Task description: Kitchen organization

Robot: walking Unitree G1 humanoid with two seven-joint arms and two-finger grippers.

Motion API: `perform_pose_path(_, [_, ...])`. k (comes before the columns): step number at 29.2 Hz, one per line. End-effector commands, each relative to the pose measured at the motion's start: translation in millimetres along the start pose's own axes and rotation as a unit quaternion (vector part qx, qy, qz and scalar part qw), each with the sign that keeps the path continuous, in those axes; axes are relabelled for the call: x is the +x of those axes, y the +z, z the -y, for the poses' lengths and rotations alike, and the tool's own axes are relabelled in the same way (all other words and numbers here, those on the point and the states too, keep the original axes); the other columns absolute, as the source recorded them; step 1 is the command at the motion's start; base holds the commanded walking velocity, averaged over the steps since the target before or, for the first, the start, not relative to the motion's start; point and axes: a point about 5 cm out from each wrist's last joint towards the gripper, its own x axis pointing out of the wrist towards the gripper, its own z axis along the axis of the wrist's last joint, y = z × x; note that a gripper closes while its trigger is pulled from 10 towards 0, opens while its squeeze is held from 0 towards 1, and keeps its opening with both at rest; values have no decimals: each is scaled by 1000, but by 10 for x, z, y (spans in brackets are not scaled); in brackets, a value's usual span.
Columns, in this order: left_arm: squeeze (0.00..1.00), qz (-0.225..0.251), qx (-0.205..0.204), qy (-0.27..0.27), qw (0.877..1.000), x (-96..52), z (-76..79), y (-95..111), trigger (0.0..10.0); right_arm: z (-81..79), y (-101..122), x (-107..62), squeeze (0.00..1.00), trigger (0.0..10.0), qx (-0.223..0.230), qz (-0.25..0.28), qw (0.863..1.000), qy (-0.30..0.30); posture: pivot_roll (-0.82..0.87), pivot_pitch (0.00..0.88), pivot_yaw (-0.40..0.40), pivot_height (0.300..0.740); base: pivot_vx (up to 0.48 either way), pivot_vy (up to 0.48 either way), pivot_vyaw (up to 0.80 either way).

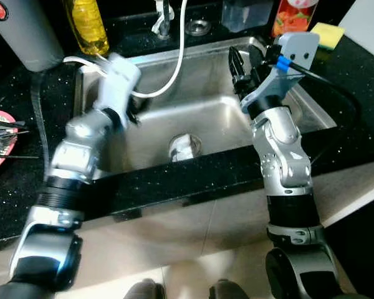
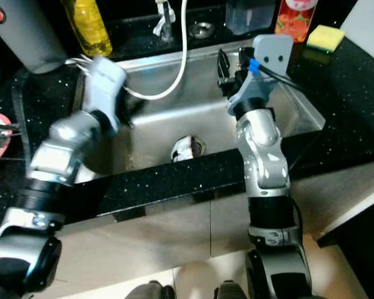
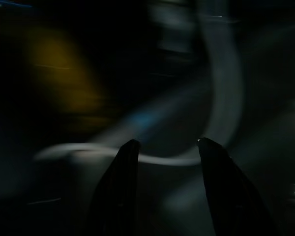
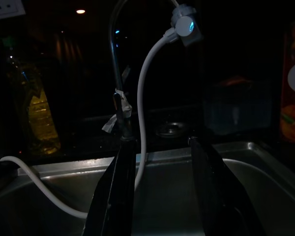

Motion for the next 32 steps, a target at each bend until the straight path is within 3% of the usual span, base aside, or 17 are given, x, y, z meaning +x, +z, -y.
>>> perform_pose_path(1, [0,-28,30,99,994,-137,-313,-52,10000,-79,-7,13,0,10000,7,-2,1000,14,24,80,69,740,0,0,0])
perform_pose_path(2, [0,-28,30,99,994,-137,-313,-52,10000,-79,-7,13,0,10000,7,-2,1000,14,24,80,69,740,0,0,0])
perform_pose_path(4, [0,-59,37,204,976,-380,-620,-101,10000,-105,-20,29,0,10000,11,-4,1000,20,41,78,65,740,0,0,0])
perform_pose_path(5, [0,-59,37,204,976,-380,-620,-101,10000,-105,-20,29,0,10000,11,-4,1000,20,41,78,65,740,0,0,0])
perform_pose_path(8, [0,-75,44,329,940,-771,-855,-143,10000,-129,-25,46,0,10000,14,-4,1000,26,62,79,55,740,0,0,0])
perform_pose_path(10, [0,-83,25,407,909,-1052,-891,-193,10000,-131,-37,55,0,10000,15,-5,999,28,77,78,50,740,0,0,0])
perform_pose_path(11, [0,-83,25,407,909,-1052,-891,-193,10000,-131,-37,55,0,10000,15,-5,999,28,77,78,50,740,0,0,0])
perform_pose_path(14, [0,-92,12,486,869,-1331,-907,-244,10000,-141,-44,71,0,10000,18,-7,999,35,92,80,32,740,0,0,0])
perform_pose_path(15, [0,-92,12,486,869,-1331,-907,-244,10000,-141,-44,71,0,10000,18,-7,999,35,92,80,32,740,0,0,0])
perform_pose_path(18, [0,-102,-32,568,816,-1585,-1031,-301,10000,-221,-31,113,0,10000,37,-3,996,83,114,78,1,740,0,0,0])
perform_pose_path(19, [0,-102,-32,568,816,-1585,-1031,-301,10000,-221,-31,113,0,10000,37,-3,996,83,114,78,1,740,0,0,0])
perform_pose_path(21, [0,-123,-96,580,800,-1645,-1050,-395,10000,-290,-13,131,0,10000,42,0,992,115,118,75,-4,740,0,0,0])
perform_pose_path(27, [0,-123,-206,555,797,-1669,-1061,-510,10000,-340,-4,165,0,10000,44,1,991,129,126,63,-14,740,0,0,0])
perform_pose_path(29, [20,-114,-175,506,837,-1547,-1009,-455,10000,-325,-26,169,0,10000,47,-2,992,118,125,59,-10,740,0,0,0])
perform_pose_path(30, [20,-114,-175,506,837,-1547,-1009,-455,10000,-325,-26,169,0,10000,47,-2,992,118,125,59,-10,740,0,0,0])
perform_pose_path(31, [0,-95,-124,463,872,-1428,-925,-356,10000,-313,-43,165,0,10000,50,-4,993,111,116,54,-4,740,0,0,0])
perform_pose_path(32, [0,-85,-106,447,884,-1387,-888,-310,10000,-310,-47,162,0,10000,50,-5,993,109,116,54,-4,740,0,0,0])
